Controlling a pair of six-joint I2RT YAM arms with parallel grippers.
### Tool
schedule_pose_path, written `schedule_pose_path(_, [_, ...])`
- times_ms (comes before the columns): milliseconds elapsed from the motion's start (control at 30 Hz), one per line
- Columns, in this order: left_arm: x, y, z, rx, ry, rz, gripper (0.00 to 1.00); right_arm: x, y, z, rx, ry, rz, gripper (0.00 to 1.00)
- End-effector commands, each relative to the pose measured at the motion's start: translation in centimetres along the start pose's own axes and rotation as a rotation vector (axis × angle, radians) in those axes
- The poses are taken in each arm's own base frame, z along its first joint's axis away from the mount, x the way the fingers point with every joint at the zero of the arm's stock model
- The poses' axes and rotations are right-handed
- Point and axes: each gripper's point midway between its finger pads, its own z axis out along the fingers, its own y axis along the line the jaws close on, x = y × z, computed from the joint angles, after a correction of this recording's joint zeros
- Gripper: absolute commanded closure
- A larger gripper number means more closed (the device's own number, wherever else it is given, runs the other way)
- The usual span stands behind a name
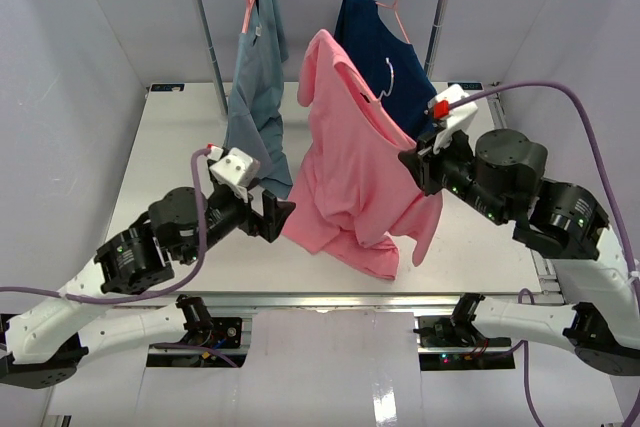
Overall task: Place the t-shirt on the hanger
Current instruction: Place the hanger at the clothesline.
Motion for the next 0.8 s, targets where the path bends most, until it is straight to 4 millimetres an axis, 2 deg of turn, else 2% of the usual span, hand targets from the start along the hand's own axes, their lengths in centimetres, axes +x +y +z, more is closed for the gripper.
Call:
schedule_pose_path(0, [-0.9,0.3,-0.3,-0.015,-0.1,-0.117,0.02,-4.7,-1.6,0.6,0.113,-0.119,0.061,0.92])
schedule_pose_path(133, [-1.2,0.5,-0.6,-0.026,-0.111,-0.136,0.02,-9.0,-1.8,1.9,0.159,-0.132,0.037,0.92])
schedule_pose_path(167, [-1.4,0.5,-0.7,-0.023,-0.113,-0.144,0.02,-9.1,-1.4,3.2,0.165,-0.112,0.027,0.92])
schedule_pose_path(233, [-1.4,0.4,-1.0,-0.017,-0.11,-0.161,0.02,-9.9,-1.3,4.0,0.176,-0.105,0.027,0.92])
schedule_pose_path(333, [-0.9,0.5,-1.4,-0.012,-0.101,-0.173,0.02,-7.5,-1.0,6.4,0.208,-0.04,0.018,0.92])
schedule_pose_path(433, [0.2,-0.1,-1.3,0.012,-0.056,-0.176,0.02,-6.1,-0.9,8.2,0.223,-0.011,0.025,0.92])
schedule_pose_path(533, [1.2,-0.2,-1.5,0.008,0.002,-0.19,0.02,-6.5,-0.6,9.4,0.216,-0.017,0.057,0.92])
schedule_pose_path(667, [0.9,0.0,-2.5,0.023,-0.019,-0.227,0.02,-7.5,0.0,11.9,0.183,-0.032,0.065,0.92])
schedule_pose_path(767, [1.3,0.3,-3.0,0.023,-0.024,-0.227,0.02,-7.6,-1.2,14.8,0.154,-0.033,0.108,0.92])
